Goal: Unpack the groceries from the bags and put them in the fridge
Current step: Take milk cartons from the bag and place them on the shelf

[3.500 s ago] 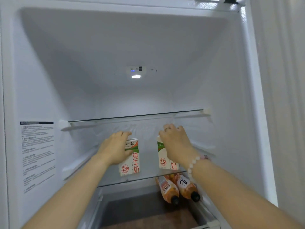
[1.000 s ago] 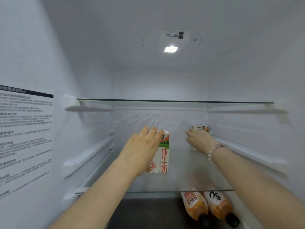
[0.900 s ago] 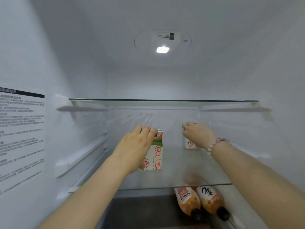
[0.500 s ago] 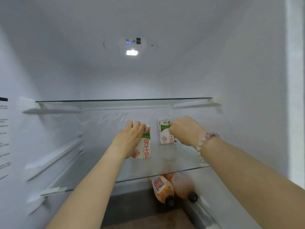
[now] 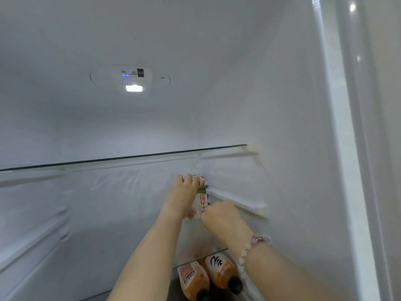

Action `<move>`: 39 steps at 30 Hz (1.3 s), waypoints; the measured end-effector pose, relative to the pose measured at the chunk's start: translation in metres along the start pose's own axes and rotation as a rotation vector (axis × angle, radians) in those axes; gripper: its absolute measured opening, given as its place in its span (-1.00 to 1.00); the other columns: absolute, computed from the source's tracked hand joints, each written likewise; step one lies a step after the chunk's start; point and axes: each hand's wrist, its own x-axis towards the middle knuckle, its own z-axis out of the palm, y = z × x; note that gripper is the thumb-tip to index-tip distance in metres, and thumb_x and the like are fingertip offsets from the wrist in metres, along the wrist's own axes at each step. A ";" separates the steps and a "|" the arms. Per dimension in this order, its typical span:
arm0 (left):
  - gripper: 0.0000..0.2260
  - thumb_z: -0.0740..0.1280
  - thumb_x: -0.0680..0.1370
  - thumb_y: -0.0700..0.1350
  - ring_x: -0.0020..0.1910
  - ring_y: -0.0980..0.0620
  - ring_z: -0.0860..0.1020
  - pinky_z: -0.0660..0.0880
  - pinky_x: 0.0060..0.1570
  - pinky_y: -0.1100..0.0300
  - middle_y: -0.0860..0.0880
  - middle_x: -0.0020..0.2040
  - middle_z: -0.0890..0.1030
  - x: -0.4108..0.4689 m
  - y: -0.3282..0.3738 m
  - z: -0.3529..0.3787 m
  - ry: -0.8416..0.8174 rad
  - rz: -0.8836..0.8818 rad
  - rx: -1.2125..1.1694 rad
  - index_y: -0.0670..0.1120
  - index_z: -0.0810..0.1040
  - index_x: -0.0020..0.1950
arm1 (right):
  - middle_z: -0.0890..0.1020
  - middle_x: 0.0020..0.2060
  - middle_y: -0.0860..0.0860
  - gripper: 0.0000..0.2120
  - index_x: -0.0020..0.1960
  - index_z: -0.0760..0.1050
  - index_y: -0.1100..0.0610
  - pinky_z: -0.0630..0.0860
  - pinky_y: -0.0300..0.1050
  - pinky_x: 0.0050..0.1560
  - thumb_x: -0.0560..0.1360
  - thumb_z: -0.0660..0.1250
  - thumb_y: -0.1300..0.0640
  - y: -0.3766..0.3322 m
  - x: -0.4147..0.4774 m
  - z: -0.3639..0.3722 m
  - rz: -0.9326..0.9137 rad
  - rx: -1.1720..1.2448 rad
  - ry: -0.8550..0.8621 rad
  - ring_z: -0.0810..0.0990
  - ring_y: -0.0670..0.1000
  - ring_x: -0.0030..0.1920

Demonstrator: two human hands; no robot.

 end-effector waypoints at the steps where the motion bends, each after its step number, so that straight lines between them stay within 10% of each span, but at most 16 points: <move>1: -0.30 0.45 0.42 -0.03 0.24 -0.08 0.31 0.31 -0.09 0.24 -0.09 0.30 0.30 0.004 0.003 0.003 0.005 0.006 0.021 -0.15 0.15 0.41 | 0.59 0.03 0.14 -0.78 0.13 0.48 0.28 0.37 -0.08 -0.20 0.58 0.11 0.35 0.000 0.000 0.000 0.001 0.007 -0.016 0.58 0.12 0.03; 11: -0.21 0.51 0.33 0.09 0.20 -0.05 0.32 0.40 0.09 0.22 -0.07 0.25 0.33 0.039 0.013 0.018 -0.021 0.000 0.103 -0.14 0.16 0.38 | 0.56 0.17 0.20 -0.73 0.23 0.46 0.32 0.46 0.00 0.07 0.57 0.13 0.35 0.005 -0.015 -0.005 0.104 0.166 -0.026 0.53 0.18 0.17; 39: -0.45 0.30 0.50 0.07 0.26 -0.04 0.34 0.37 0.06 0.13 -0.02 0.32 0.33 -0.113 -0.027 -0.058 -0.002 -0.142 -0.105 -0.03 0.21 0.43 | 0.42 0.21 0.07 -0.63 0.28 0.35 0.15 0.36 -0.17 -0.08 0.49 0.27 0.17 -0.007 -0.047 -0.058 0.312 0.277 0.216 0.36 0.06 0.22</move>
